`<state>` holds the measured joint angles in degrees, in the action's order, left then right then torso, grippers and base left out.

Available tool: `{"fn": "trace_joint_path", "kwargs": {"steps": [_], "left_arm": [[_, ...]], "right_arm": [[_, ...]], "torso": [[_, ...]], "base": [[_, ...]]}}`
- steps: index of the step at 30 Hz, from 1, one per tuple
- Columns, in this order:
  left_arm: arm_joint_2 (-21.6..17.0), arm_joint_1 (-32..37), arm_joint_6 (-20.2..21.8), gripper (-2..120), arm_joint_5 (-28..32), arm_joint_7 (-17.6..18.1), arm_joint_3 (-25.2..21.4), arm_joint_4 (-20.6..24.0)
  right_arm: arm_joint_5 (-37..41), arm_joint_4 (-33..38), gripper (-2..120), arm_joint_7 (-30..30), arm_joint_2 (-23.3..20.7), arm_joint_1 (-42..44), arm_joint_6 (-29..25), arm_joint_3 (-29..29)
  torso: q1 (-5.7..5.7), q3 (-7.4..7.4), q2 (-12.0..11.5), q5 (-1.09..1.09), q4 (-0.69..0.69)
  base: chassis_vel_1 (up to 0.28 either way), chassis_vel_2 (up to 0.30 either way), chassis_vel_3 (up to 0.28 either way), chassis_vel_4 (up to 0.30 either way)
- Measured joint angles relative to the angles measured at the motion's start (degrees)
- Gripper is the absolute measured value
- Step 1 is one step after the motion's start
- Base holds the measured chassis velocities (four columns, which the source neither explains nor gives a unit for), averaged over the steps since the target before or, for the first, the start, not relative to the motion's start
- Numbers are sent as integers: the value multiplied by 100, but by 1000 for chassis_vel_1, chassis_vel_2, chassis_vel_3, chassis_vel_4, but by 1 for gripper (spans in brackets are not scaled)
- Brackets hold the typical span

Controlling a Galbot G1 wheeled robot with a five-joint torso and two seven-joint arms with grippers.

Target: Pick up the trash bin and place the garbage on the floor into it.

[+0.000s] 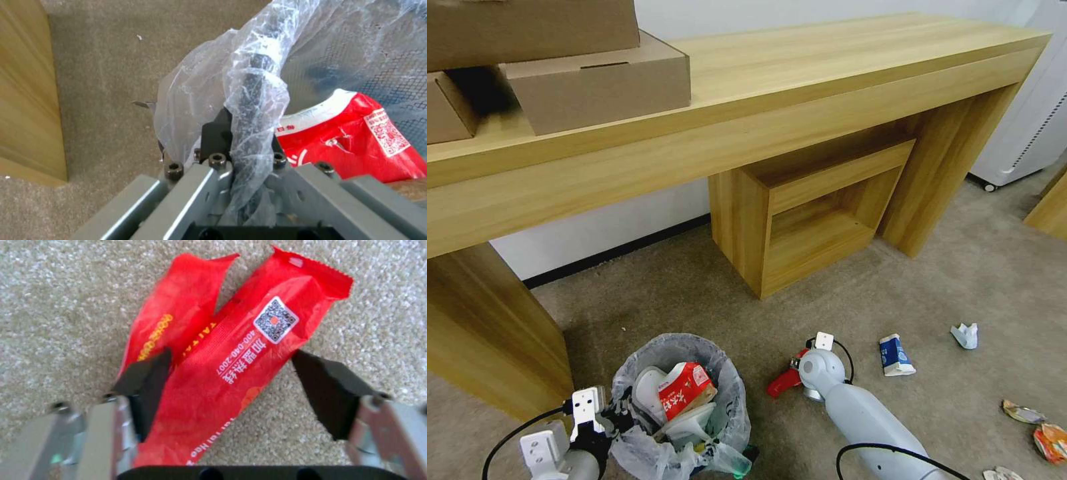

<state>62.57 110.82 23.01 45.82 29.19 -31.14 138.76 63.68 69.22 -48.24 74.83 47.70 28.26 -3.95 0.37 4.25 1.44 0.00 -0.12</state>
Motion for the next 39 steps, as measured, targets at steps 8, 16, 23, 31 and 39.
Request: {"fn": "trace_joint_path", "kwargs": {"steps": [8,16,23,31,39], "left_arm": [[32,47,-28,0,-124,-32,42,27],[-24,66,-12,0,-84,-34,2,67],[-19,95,-11,0,-87,-24,2,69],[-21,142,-3,0,-98,-16,-27,86],[-53,141,0,0,-74,-25,-78,109]], "right_arm": [[-96,-20,37,50,10,-13,-100,-24],[51,253,7,34,-91,22,-112,22],[258,1057,0,32,-335,122,-182,379],[-219,1967,0,1394,-728,107,-1102,794],[-463,2992,0,3748,-1519,-86,-2764,644]], "torso": [[0,0,0,0,0],[0,0,0,0,0],[0,0,0,0,0],[0,0,0,1,0],[0,0,0,-1,-1]], "base": [[0,0,0,0],[0,0,0,0],[0,0,0,0],[0,0,0,0],[0,0,0,0]]}}
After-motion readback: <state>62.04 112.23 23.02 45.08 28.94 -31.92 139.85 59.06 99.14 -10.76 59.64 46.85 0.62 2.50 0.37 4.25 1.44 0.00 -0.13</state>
